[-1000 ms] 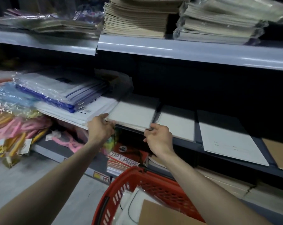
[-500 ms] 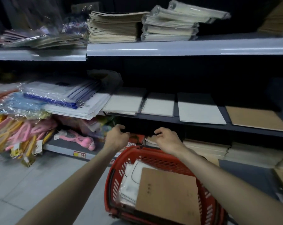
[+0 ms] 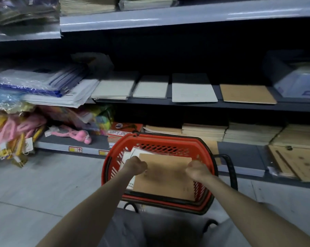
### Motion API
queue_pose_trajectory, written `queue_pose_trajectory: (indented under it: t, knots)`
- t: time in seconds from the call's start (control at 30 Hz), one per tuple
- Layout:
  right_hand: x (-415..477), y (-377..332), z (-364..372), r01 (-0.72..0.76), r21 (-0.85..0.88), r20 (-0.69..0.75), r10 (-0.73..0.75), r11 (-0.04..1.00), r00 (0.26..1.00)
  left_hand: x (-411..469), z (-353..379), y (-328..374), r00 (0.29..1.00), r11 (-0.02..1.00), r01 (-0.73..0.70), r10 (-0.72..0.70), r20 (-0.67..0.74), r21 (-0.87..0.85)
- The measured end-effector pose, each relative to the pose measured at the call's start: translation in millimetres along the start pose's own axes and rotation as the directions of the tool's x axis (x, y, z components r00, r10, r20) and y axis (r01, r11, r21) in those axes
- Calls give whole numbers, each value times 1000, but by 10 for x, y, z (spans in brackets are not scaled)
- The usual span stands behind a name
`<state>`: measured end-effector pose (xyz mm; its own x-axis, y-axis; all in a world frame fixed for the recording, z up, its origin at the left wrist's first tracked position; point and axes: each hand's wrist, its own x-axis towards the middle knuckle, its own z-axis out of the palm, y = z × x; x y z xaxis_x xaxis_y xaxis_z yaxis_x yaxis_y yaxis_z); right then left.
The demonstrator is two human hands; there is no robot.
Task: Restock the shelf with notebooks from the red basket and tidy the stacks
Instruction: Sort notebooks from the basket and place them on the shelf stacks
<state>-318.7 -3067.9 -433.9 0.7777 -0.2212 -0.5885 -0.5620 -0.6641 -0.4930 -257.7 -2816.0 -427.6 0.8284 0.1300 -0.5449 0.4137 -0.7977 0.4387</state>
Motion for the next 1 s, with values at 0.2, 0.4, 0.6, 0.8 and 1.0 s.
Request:
queue_pose_trajectory:
  t: [0.2,0.4,0.6,0.8,1.0]
  knots:
    - [74,125,269,-111,150,51,105,982,993,164,393,-308,991,991,120,-116,-69,60]
    - [168,104,328,-227,324,58,220,919,974,198,418,-263,983,988,151,-152,-101,-18]
    - [126,117,-23,-150,502,-24,188,852,982,246,224,-135,998,948,26,-41,-44,-317]
    - [-358,-144,-977,78,669,-188,67,739,980,-529,-295,755,982,746,-164,64,-176,-645]
    - [-770,-37,-1984,279,742,-361,13,609,932,-870,-508,1698,976,668,-217,174,-134,-712]
